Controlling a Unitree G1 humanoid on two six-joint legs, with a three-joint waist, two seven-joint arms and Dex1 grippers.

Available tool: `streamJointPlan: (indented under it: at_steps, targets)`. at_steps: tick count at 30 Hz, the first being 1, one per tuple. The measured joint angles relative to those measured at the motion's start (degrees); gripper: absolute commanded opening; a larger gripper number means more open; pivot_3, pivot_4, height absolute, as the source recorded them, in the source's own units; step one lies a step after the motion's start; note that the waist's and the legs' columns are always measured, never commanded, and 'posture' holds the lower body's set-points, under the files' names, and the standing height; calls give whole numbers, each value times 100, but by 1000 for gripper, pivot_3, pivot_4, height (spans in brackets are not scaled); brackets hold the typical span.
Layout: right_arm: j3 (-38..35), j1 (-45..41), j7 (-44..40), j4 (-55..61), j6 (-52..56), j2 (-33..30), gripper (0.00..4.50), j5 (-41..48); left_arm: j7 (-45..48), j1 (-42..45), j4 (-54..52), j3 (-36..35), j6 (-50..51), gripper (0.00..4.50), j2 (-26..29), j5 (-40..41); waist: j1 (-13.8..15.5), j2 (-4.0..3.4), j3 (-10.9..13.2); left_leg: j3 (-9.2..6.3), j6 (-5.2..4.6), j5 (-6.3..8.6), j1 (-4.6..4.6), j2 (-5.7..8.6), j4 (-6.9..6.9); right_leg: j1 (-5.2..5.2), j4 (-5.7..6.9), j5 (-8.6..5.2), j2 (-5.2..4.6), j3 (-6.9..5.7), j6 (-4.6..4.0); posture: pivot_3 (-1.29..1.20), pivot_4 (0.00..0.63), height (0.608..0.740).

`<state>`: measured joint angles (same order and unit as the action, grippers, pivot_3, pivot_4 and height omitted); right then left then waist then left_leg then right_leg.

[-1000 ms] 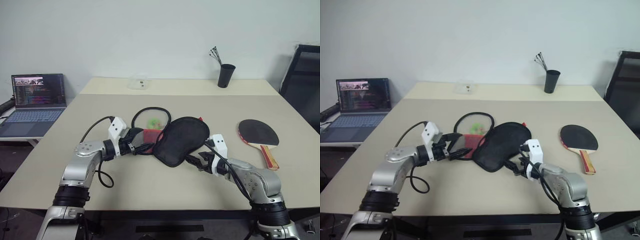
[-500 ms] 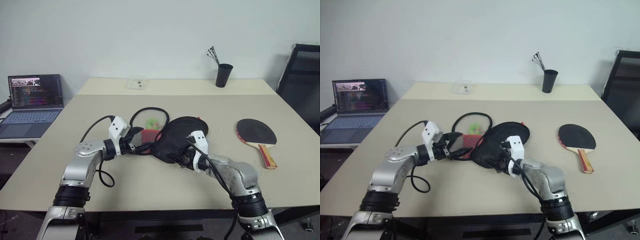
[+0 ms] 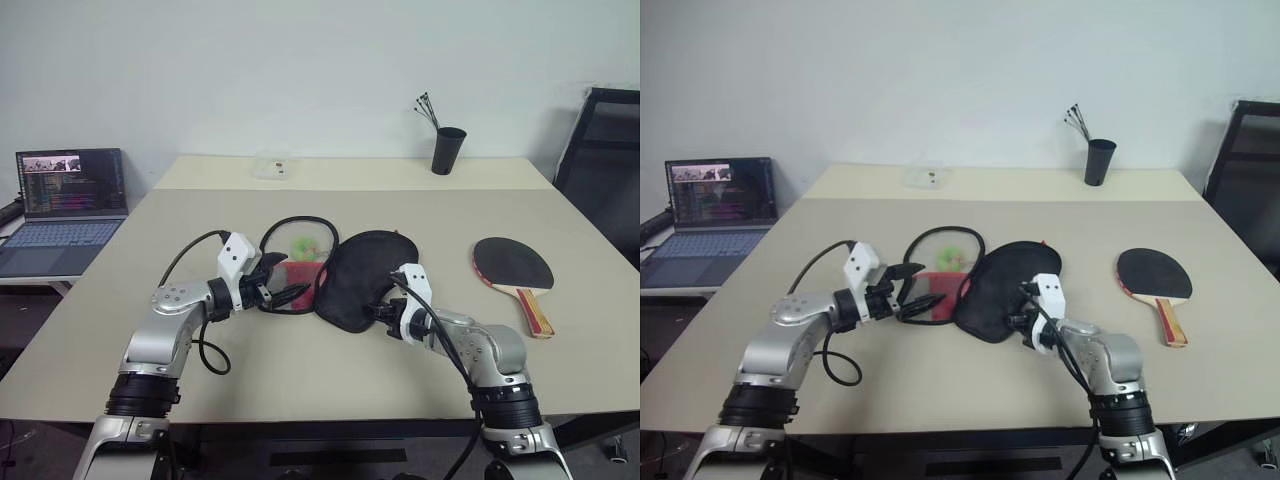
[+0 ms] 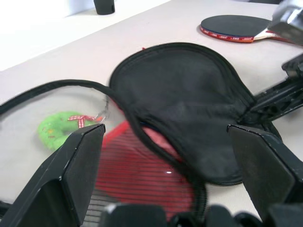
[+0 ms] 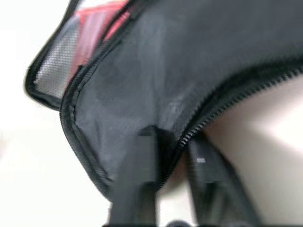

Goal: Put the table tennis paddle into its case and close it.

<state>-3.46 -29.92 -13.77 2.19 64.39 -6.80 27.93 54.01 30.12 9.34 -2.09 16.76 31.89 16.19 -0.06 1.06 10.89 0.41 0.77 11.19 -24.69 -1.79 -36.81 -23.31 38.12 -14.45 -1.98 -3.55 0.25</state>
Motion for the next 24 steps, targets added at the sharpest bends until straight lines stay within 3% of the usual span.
streamJointPlan:
  at_steps: [5, 15, 24]
  targets:
    - [-212, -3, -136, 53, 300, -383, 25, 141, -15, 99, -1, 134, -99, 4500, -46, -91, 11, 0, 0, 5, 0, 0, 0, 3, 0, 0, -2, 0, -1, -1, 0, 0, 150, 740]
    - [-346, -350, -831, -490, 491, -1751, 25, 228, 16, 225, 29, 334, -247, 4500, -132, -209, 12, 0, 0, 22, -1, 0, -2, 6, 0, 0, -5, -1, -2, -2, 1, 0, 150, 740]
    - [-28, -701, -1487, -1222, 201, -2321, 25, -33, 12, 431, 105, 472, -398, 4500, -322, -282, 5, 0, 0, 25, -1, 0, -2, 9, 2, -1, -7, -1, 2, -2, 2, 0, 150, 740]
